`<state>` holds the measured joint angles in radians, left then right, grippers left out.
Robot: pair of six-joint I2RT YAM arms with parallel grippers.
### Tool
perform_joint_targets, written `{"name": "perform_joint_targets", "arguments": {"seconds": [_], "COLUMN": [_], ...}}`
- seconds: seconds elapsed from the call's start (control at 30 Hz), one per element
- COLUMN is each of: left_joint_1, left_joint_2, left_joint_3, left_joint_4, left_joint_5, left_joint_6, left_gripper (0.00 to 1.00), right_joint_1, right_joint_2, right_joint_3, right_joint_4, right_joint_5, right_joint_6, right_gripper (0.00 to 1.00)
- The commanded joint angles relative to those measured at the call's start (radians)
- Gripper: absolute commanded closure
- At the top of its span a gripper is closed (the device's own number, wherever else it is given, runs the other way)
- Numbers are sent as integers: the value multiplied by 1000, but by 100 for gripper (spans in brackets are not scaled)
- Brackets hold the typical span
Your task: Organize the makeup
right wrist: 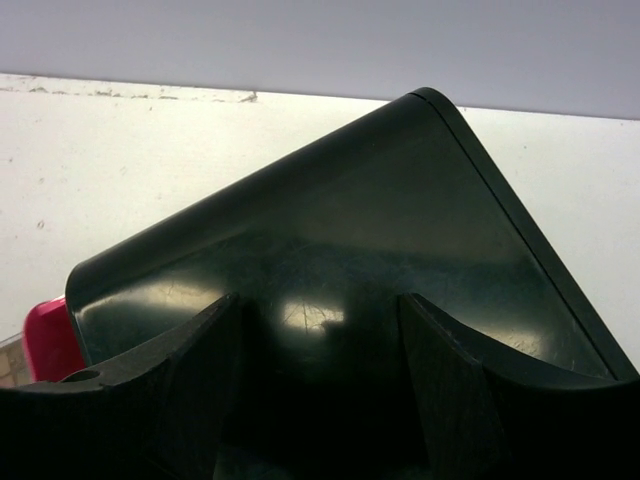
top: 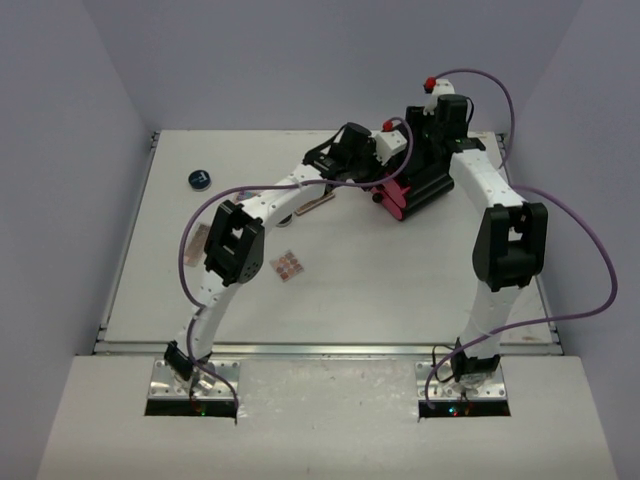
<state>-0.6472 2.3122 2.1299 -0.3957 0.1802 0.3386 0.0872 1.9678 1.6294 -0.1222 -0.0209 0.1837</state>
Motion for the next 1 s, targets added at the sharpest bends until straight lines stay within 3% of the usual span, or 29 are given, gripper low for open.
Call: {"name": "perform_joint_targets", "arguments": {"seconds": [0.0, 0.1, 0.27, 0.3, 0.33, 0.37, 0.47, 0.73, 0.87, 0.97], "left_joint_1": [-26, -29, -41, -42, -42, -42, -42, -40, -41, -41], "left_joint_2": [33, 59, 94, 93, 93, 92, 74, -56, -133, -192], "left_joint_3": [111, 119, 134, 134, 134, 133, 120, 16, -69, -145], "left_joint_4": [167, 200, 221, 216, 215, 212, 198, 128, 107, 87], "left_joint_5": [-44, -58, -71, -77, -87, -88, -109, -102, -68, -34], "left_joint_6": [10, -19, -52, -57, -62, -65, -83, -106, -102, -73], "left_gripper": [99, 92, 71, 66, 54, 53, 31, 21, 0, 0], "right_joint_1": [3, 3, 3, 3, 3, 3, 3, 1, -1, 0], "right_joint_2": [33, 29, 28, 28, 26, 26, 28, 20, 19, 15], "right_joint_3": [-68, -81, -85, -86, -88, -88, -86, -83, -79, -77], "right_joint_4": [-168, -158, -154, -154, -153, -152, -149, -151, -153, -157], "right_joint_5": [-57, -63, -65, -68, -68, -68, -76, -74, -79, -85], "right_joint_6": [34, 36, 36, 37, 37, 37, 40, 36, 38, 39], "right_gripper": [34, 34, 34, 34, 34, 34, 34, 34, 34, 34]}}
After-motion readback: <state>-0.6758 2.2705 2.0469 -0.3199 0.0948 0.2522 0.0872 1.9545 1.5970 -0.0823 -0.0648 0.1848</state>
